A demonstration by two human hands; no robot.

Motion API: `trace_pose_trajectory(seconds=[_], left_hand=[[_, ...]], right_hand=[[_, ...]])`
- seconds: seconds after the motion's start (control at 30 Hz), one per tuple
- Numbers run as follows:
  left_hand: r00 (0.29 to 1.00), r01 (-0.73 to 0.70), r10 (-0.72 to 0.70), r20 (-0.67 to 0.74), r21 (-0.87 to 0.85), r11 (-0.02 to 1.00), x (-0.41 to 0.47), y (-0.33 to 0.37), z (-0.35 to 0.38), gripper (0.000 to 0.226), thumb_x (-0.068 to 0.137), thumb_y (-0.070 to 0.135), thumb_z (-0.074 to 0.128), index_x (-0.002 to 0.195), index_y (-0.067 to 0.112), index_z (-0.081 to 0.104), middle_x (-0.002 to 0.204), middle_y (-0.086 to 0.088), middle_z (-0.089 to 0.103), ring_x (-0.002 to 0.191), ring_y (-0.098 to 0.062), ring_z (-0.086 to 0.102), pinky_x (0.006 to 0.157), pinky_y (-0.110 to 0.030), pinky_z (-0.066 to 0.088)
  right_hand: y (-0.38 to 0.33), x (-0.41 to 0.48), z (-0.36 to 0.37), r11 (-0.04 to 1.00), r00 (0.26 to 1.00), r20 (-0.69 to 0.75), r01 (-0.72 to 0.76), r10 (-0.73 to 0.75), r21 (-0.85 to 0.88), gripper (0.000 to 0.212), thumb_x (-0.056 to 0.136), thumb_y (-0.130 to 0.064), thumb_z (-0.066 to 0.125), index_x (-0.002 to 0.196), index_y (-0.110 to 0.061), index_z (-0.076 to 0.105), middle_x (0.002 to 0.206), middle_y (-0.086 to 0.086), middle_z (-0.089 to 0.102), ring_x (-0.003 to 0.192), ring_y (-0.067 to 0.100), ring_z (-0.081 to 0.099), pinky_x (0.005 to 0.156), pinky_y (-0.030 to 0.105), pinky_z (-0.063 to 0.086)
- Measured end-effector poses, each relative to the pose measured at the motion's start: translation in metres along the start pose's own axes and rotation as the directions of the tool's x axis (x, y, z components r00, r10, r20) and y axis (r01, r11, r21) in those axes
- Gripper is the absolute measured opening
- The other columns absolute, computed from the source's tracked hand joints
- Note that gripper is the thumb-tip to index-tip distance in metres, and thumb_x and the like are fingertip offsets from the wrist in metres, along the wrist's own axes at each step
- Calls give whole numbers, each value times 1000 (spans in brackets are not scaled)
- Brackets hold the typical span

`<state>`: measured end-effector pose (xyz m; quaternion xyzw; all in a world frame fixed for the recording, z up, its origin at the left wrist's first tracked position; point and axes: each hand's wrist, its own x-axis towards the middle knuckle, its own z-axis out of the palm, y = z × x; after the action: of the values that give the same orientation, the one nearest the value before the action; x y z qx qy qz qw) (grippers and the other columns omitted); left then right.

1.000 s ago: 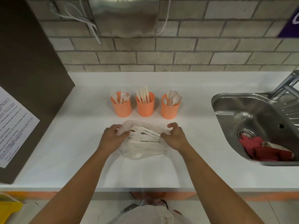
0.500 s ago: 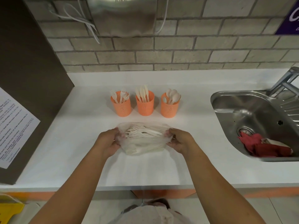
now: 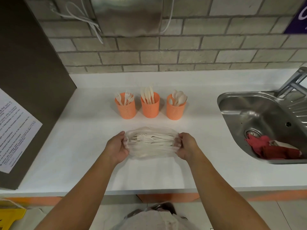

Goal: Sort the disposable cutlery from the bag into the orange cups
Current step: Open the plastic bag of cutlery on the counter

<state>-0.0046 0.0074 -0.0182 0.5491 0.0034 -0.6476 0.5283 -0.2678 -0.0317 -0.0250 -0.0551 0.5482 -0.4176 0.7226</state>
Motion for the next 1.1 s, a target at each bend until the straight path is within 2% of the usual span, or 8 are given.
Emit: trace_pose_trajectory(seconds=[0.17, 0.37, 0.43, 0.57, 0.7, 0.83, 1.0, 1.1], left_hand=[[970, -234, 244, 11, 331, 914, -8, -4, 6, 14, 106, 26, 49, 117, 30, 56, 102, -2, 64, 88, -21, 60, 72, -35, 47], [868, -412, 458, 193, 794, 447, -8, -9, 11, 23, 101, 32, 59, 124, 31, 56, 103, 0, 64, 90, -19, 62, 77, -32, 45], [830, -428, 521, 200, 828, 363, -6, -13, 15, 22, 103, 28, 57, 123, 21, 61, 111, 2, 64, 99, -19, 60, 84, -30, 41], [766, -423, 617, 178, 863, 277, -8, -19, 20, 22, 105, 24, 52, 110, 6, 66, 106, -2, 65, 100, -22, 56, 86, -28, 38], [771, -433, 620, 142, 832, 348, -7, -20, 22, 22, 105, 26, 53, 105, 8, 65, 105, -2, 68, 101, -24, 60, 86, -29, 39], [781, -465, 614, 114, 762, 450, -7, -16, 25, 19, 106, 27, 51, 105, 14, 65, 102, 3, 68, 102, -22, 62, 87, -30, 41], [892, -373, 452, 22, 601, 707, -1, -3, 25, 25, 102, 34, 57, 108, 16, 73, 109, 0, 75, 110, -26, 68, 99, -40, 52], [962, -257, 270, 32, 434, 864, -3, 0, 25, 26, 101, 28, 59, 110, 10, 76, 108, -8, 79, 103, -27, 73, 99, -42, 55]], right_hand=[[-1, -8, -1, 840, 958, 19, 260, -285, -476, 25, 91, -24, 51, 115, -19, 56, 68, 3, 48, 48, 18, 44, 54, 31, 39], [10, 10, 1, -103, 684, 424, 459, -593, -883, 44, 89, -36, 61, 132, -32, 57, 112, 6, 41, 104, 27, 51, 92, 34, 40], [15, 22, 4, -224, 662, 469, 425, -584, -877, 31, 92, -30, 61, 123, -26, 66, 113, 9, 45, 107, 31, 48, 87, 34, 39], [14, 23, 16, -144, 652, 395, 404, -647, -903, 21, 97, -8, 51, 105, -12, 70, 106, 14, 54, 96, 39, 54, 78, 32, 38], [14, 16, 23, -163, 694, 432, 420, -577, -893, 31, 94, -19, 57, 123, -11, 60, 114, 11, 55, 106, 34, 50, 87, 38, 45], [17, 22, 23, -273, 653, 488, 409, -579, -871, 17, 93, -8, 48, 94, -8, 65, 88, 10, 54, 88, 35, 56, 78, 37, 46], [-10, 9, 33, 480, 872, 154, 395, -465, -783, 25, 93, -12, 45, 74, 1, 53, 74, 11, 52, 72, 24, 44, 65, 34, 33], [-19, 5, 36, 710, 950, 35, 255, -310, -657, 19, 86, -19, 48, 68, -14, 42, 68, 5, 38, 63, 22, 34, 61, 34, 27]])
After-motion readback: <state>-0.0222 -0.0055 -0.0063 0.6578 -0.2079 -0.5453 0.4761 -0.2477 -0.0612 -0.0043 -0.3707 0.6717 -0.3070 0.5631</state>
